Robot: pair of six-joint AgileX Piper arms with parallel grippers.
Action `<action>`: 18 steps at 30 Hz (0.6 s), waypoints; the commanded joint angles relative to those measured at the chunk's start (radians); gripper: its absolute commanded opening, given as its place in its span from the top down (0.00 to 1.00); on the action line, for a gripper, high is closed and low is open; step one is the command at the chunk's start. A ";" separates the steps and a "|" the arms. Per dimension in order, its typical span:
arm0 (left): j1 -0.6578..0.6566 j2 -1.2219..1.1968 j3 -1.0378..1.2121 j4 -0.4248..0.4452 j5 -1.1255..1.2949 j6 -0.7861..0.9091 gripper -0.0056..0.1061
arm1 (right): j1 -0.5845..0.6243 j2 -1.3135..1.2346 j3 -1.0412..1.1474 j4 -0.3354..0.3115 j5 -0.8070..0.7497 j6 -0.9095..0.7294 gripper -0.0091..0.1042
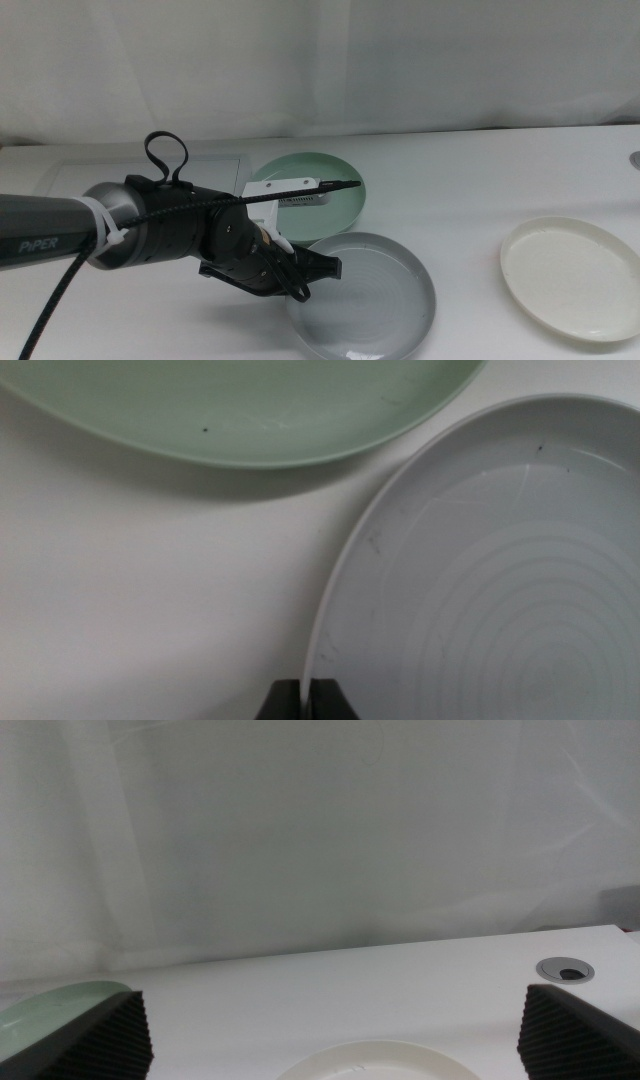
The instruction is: Stack the three bowls on top of each other.
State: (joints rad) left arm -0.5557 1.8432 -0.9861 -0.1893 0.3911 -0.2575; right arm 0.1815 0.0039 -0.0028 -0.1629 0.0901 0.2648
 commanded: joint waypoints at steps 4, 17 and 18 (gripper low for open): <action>-0.002 0.001 0.003 -0.002 -0.021 -0.005 0.69 | -0.002 -0.035 0.039 -0.002 -0.006 -0.003 0.02; 0.011 -0.141 0.001 0.104 0.026 -0.035 0.12 | -0.002 -0.035 0.039 -0.002 -0.008 -0.003 0.02; 0.025 -0.175 0.001 0.138 0.039 -0.062 0.12 | -0.002 -0.035 0.039 -0.002 -0.008 -0.003 0.02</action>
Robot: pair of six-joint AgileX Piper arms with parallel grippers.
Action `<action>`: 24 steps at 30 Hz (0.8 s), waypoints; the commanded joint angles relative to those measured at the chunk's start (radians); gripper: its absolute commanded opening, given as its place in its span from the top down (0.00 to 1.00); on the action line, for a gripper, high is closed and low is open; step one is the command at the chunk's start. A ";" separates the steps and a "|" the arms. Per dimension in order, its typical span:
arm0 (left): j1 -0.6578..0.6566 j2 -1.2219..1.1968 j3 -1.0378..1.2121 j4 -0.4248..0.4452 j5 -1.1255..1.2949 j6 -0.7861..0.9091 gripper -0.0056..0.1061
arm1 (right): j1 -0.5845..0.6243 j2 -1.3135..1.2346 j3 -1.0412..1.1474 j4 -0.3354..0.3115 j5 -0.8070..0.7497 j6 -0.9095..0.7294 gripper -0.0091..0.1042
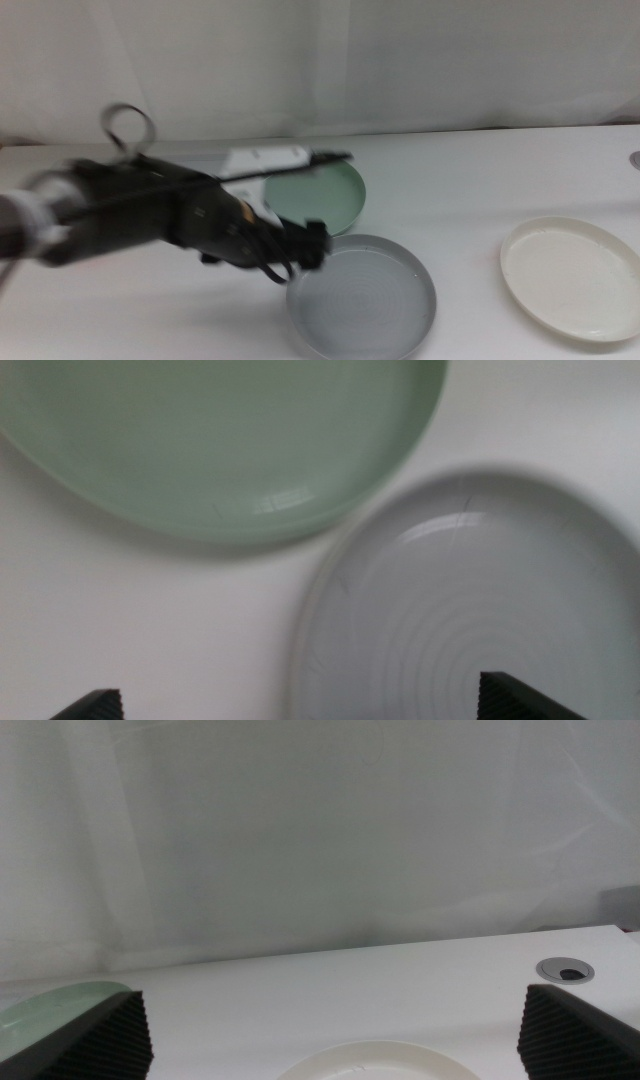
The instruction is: Stack the three bowls on top of each other.
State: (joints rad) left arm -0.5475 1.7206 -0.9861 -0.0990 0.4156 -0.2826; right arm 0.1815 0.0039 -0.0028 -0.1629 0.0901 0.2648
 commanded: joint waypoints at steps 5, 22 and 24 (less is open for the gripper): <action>0.138 -0.254 -0.058 0.280 0.244 -0.106 0.12 | -0.002 -0.035 0.039 -0.002 -0.008 -0.003 0.02; 0.240 -0.081 -0.262 0.353 0.244 -0.108 0.15 | -0.002 -0.035 0.039 -0.002 -0.006 -0.003 0.02; 0.240 -0.020 -0.316 0.353 0.248 -0.111 0.15 | -0.002 -0.035 0.039 -0.002 -0.006 -0.003 0.02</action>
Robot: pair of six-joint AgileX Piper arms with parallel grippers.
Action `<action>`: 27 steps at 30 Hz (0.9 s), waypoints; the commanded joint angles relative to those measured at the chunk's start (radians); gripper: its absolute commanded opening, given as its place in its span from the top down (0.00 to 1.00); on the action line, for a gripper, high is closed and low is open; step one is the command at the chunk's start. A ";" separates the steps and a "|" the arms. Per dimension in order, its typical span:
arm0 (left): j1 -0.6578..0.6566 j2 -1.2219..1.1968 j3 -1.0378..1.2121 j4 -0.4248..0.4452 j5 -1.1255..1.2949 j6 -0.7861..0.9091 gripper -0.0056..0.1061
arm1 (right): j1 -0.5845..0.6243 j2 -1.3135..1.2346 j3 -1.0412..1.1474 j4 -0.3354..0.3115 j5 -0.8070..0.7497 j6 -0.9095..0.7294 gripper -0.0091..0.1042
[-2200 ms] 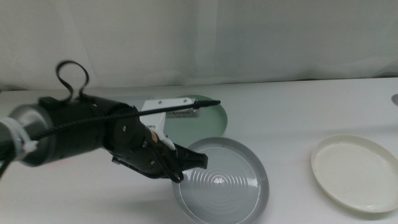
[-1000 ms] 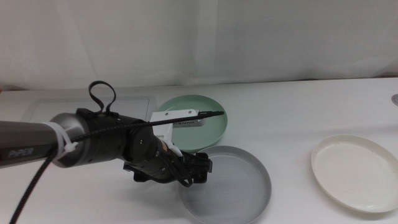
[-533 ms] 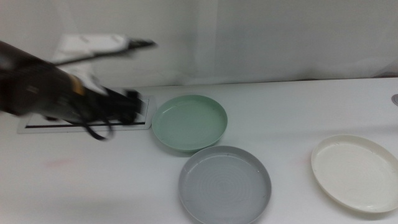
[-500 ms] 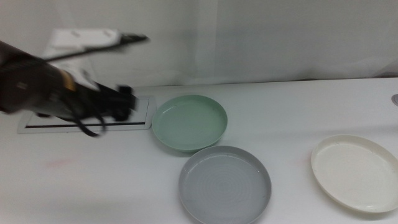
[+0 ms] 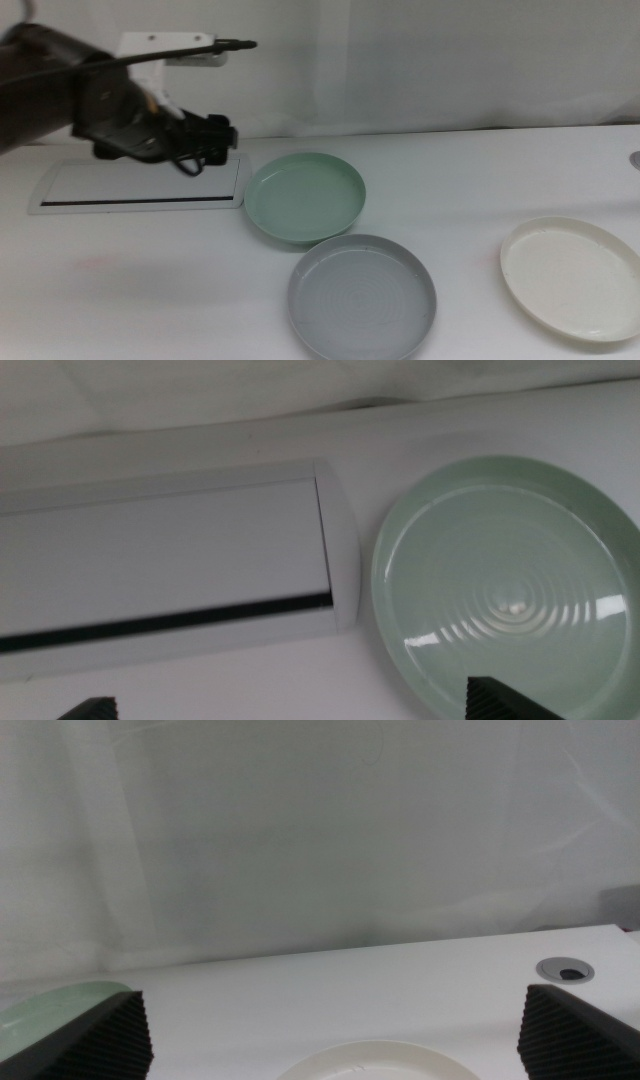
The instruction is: Stack the three bowls on top of each other.
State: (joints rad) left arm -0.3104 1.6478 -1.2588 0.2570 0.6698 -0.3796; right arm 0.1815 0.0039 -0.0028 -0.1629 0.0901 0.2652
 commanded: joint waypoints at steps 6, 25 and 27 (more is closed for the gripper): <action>0.003 0.244 -0.196 -0.014 0.077 -0.014 0.15 | -0.002 -0.035 0.039 -0.002 -0.006 -0.003 0.02; -0.001 0.489 -0.305 -0.116 0.087 -0.174 0.15 | -0.002 -0.035 0.039 -0.002 -0.006 -0.003 0.02; -0.003 0.489 -0.305 -0.116 0.087 -0.199 0.15 | -0.002 -0.035 0.039 -0.002 -0.006 -0.003 0.02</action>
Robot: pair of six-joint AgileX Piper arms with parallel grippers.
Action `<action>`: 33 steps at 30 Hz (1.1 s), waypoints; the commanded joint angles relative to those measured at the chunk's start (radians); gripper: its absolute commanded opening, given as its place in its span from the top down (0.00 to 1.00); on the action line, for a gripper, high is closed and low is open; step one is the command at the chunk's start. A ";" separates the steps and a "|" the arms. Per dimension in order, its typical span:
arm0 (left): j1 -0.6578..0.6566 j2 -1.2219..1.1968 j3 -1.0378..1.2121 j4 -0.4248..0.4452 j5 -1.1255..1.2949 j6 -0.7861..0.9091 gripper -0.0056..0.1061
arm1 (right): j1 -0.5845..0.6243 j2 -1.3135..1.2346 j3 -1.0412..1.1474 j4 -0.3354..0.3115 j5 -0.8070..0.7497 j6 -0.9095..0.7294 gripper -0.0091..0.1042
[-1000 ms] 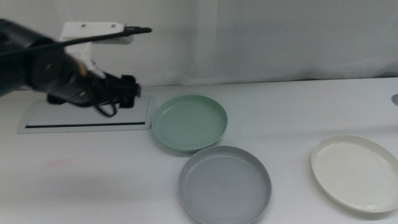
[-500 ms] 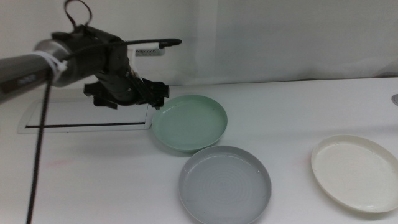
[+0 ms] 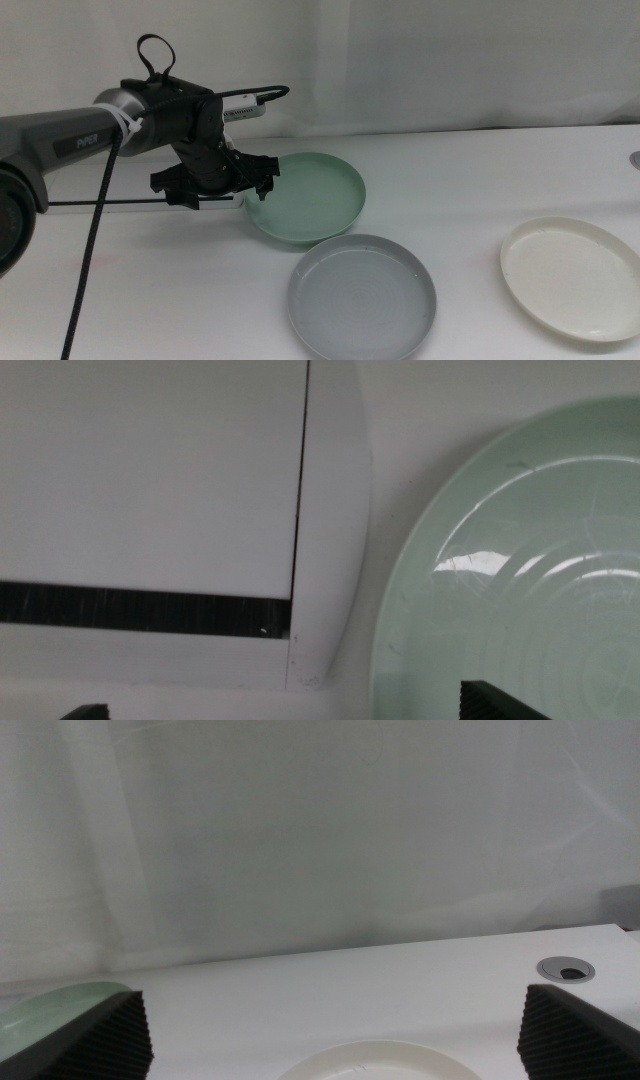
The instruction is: Stack the three bowls on top of each other.
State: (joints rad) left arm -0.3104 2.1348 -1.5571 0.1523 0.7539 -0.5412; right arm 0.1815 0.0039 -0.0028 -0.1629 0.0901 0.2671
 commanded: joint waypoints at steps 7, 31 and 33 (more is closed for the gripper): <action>-0.008 0.006 -0.007 -0.011 -0.008 -0.096 0.15 | -0.002 -0.035 0.039 -0.002 0.000 -0.005 0.02; -0.001 0.093 -0.007 -0.074 0.077 -0.107 0.97 | -0.002 -0.035 0.039 -0.002 0.004 -0.005 0.02; 0.002 0.091 -0.007 -0.074 0.077 -0.103 0.97 | -0.002 -0.035 0.039 -0.002 0.006 -0.005 0.02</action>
State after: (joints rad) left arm -0.3149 2.1961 -1.5801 0.0643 0.7729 -0.6546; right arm 0.1815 0.0039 -0.0028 -0.1629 0.0975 0.2651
